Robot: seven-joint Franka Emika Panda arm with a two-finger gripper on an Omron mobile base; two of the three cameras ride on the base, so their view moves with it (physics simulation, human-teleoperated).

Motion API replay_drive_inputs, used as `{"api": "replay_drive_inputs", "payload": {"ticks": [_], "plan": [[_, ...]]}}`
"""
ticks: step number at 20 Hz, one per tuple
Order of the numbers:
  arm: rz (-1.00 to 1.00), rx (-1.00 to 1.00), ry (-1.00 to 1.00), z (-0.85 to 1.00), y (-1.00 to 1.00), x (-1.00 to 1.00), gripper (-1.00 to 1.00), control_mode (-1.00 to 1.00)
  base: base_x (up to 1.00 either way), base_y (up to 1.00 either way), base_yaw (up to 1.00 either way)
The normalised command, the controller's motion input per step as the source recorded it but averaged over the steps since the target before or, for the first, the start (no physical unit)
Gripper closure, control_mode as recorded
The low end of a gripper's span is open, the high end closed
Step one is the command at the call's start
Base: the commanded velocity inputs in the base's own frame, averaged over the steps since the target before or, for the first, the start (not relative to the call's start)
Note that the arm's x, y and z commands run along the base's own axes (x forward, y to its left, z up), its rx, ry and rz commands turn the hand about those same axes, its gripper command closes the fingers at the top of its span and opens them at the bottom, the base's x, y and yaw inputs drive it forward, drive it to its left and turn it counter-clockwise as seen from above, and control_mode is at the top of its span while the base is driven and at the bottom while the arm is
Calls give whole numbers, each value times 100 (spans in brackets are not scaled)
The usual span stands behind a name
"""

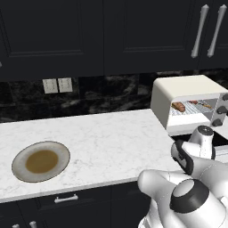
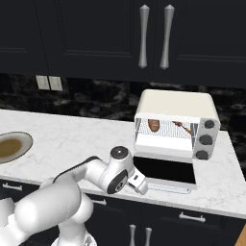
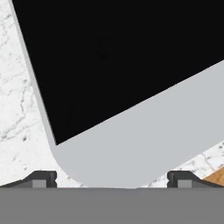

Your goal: Pick up the kebab skewer and baguette bread, and place them inside the toaster oven. Close the toaster oven door and start by setting the timer.

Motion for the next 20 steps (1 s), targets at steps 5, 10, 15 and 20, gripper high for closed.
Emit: {"api": "replay_drive_inputs", "payload": {"ticks": [5, 10, 15, 20], "plan": [[0, 0, 0, -30, 2, 20, -100, -100, 0, 0, 0], [0, 0, -2, -13, 9, -7, -100, -100, 0, 0, 0], [0, 0, 0, -1, 14, -29, -100, -100, 0, 0, 0], [0, 0, -1, -6, 11, -15, -100, -100, 0, 0, 0]]}}
